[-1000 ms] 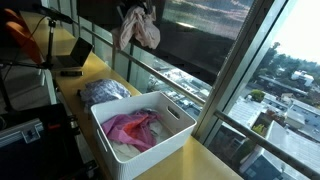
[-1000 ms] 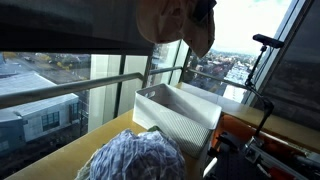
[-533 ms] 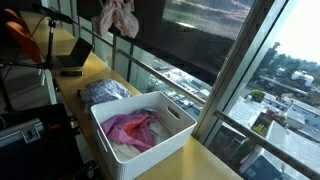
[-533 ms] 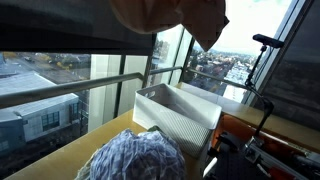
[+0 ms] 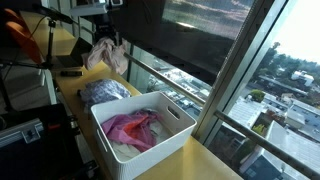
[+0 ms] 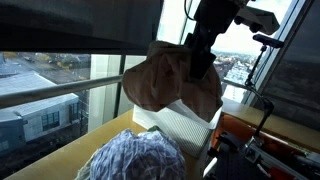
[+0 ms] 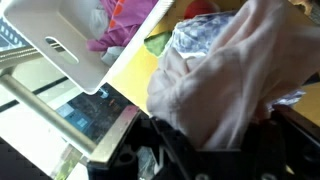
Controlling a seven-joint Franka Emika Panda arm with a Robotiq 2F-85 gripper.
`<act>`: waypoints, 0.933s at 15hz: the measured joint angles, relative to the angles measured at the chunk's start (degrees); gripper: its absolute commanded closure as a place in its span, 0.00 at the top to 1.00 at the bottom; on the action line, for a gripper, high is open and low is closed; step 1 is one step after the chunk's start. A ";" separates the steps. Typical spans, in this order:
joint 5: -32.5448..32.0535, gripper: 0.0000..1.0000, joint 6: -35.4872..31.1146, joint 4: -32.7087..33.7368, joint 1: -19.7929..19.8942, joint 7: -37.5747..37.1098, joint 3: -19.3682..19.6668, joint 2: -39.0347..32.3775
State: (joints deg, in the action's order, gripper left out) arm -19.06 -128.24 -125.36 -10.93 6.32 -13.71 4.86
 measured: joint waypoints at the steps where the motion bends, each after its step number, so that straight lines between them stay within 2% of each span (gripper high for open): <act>1: 0.40 0.00 -0.32 -1.17 0.03 -0.57 0.05 -1.07; 7: 0.06 0.00 -4.00 -5.63 -0.04 -3.65 0.14 -7.56; 14: -3.13 0.00 -5.71 -4.62 -0.60 -5.81 0.18 -14.08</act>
State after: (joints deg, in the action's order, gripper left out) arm -22.19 -133.95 -129.99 -11.54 0.51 -13.52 -9.21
